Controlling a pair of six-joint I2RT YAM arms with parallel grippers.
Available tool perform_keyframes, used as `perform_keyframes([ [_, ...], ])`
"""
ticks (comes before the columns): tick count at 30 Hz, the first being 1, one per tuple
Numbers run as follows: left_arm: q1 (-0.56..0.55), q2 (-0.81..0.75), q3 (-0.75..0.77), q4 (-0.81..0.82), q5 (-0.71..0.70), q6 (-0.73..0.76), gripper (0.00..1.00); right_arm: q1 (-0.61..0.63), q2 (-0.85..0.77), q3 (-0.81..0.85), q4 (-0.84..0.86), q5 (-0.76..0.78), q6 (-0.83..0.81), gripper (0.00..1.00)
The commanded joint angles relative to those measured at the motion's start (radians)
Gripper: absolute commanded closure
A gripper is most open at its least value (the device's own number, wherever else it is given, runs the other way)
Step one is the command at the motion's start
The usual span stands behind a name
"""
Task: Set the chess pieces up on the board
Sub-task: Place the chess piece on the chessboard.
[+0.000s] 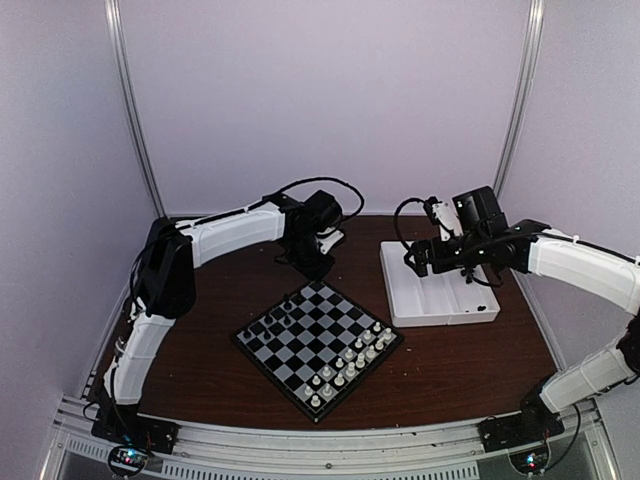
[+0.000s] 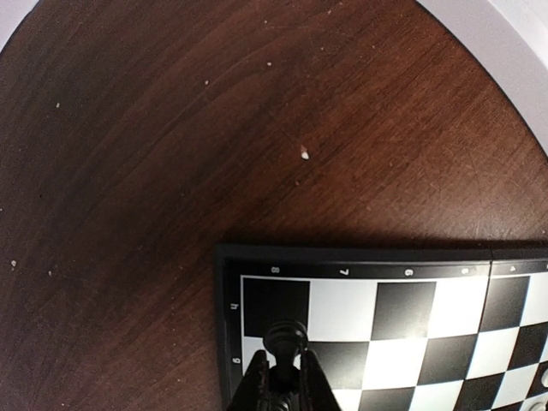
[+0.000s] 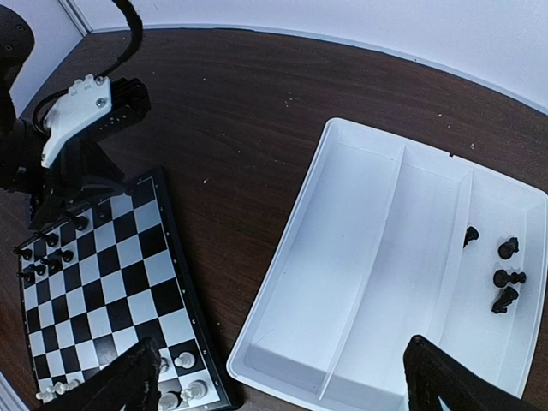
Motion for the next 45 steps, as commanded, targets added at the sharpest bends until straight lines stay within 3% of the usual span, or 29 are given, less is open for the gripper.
perform_keyframes([
  [1,0.014,0.031,0.035,0.031,0.022,0.016,0.94,-0.006,-0.002,0.042,-0.025,0.019,-0.013,0.02],
  [45,0.023,0.076,0.061,-0.002,0.004,0.018,0.9,-0.014,0.004,0.025,-0.014,0.01,-0.006,0.02],
])
